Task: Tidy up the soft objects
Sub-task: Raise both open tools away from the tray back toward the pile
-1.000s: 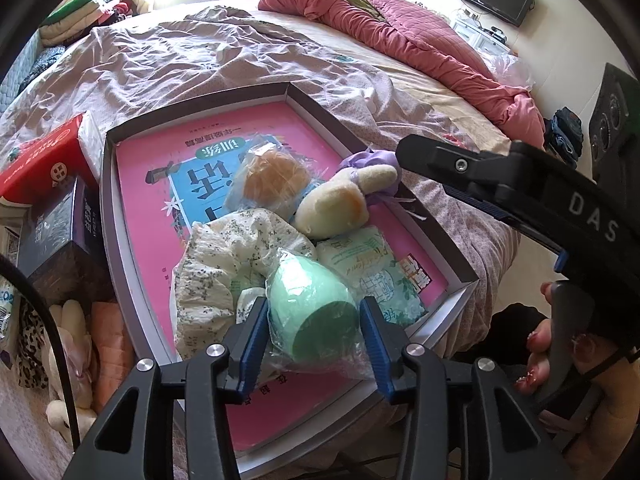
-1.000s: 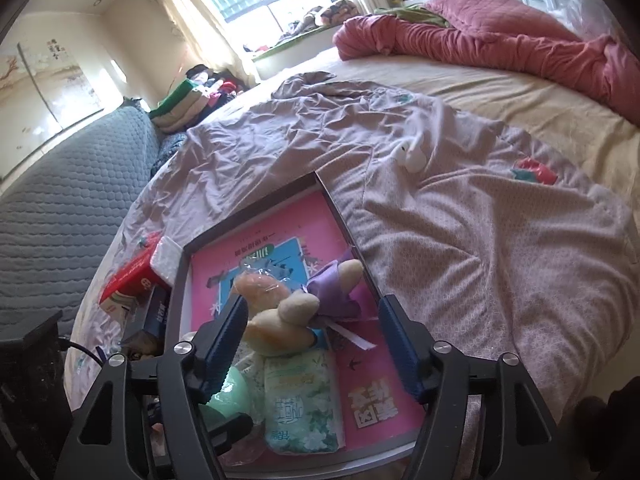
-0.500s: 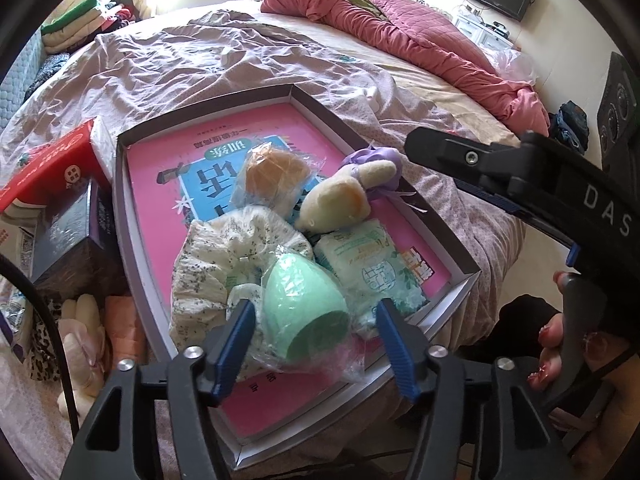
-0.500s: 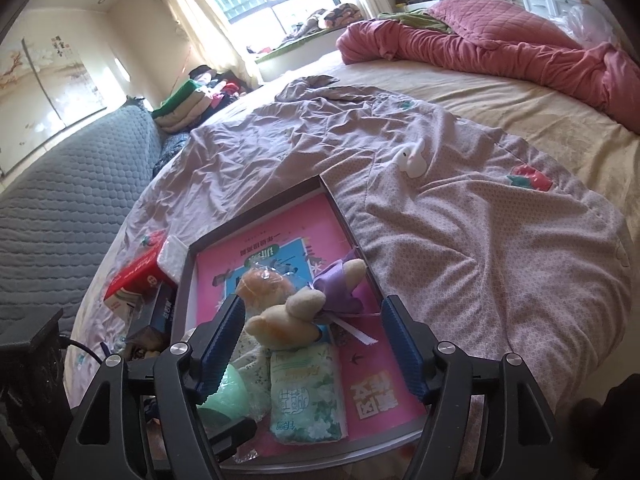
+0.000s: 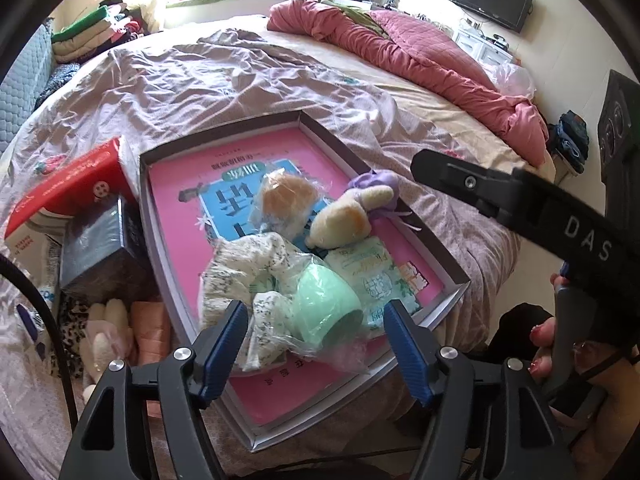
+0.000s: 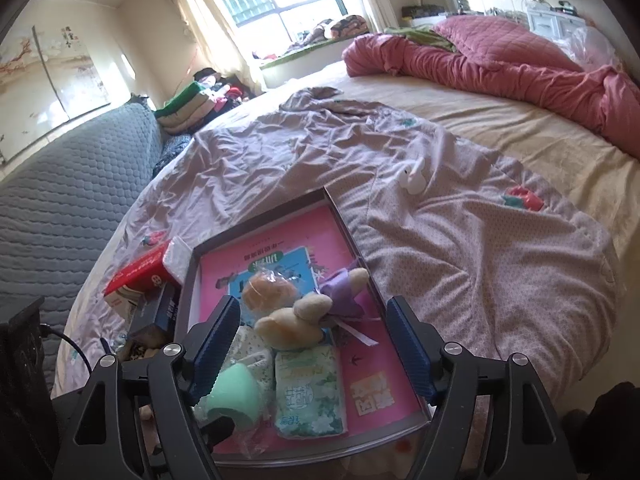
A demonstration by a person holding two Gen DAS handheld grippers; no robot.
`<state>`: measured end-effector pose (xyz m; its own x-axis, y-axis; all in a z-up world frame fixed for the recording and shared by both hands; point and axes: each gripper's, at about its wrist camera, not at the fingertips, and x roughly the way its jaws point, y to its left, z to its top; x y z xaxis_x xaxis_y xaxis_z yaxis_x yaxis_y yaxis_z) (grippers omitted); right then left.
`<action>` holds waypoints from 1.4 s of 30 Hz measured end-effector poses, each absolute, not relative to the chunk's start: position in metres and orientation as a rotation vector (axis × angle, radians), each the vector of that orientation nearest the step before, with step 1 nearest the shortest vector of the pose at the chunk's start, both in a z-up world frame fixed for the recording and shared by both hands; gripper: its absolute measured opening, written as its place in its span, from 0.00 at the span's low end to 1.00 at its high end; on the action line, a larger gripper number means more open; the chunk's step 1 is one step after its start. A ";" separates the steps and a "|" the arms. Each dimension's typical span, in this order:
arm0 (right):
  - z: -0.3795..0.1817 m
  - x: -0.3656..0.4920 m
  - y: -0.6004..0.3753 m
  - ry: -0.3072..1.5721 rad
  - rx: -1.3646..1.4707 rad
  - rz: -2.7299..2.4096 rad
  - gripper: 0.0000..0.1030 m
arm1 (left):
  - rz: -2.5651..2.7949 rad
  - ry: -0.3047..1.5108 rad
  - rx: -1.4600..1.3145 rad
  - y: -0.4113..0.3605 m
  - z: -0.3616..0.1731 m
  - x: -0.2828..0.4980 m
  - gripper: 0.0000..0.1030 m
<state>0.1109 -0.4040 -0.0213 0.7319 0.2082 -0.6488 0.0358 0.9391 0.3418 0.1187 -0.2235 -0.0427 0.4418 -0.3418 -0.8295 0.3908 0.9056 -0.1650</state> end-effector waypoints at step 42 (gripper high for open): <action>0.038 0.092 -0.316 0.675 0.141 0.219 0.77 | -0.230 0.846 -0.088 -0.072 0.037 0.103 0.85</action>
<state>0.0922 -0.3164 0.0378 0.7592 0.2455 -0.6027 -0.1546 0.9676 0.1995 0.1026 -0.0717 0.0369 0.6399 -0.2364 -0.7312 0.1667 0.9716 -0.1682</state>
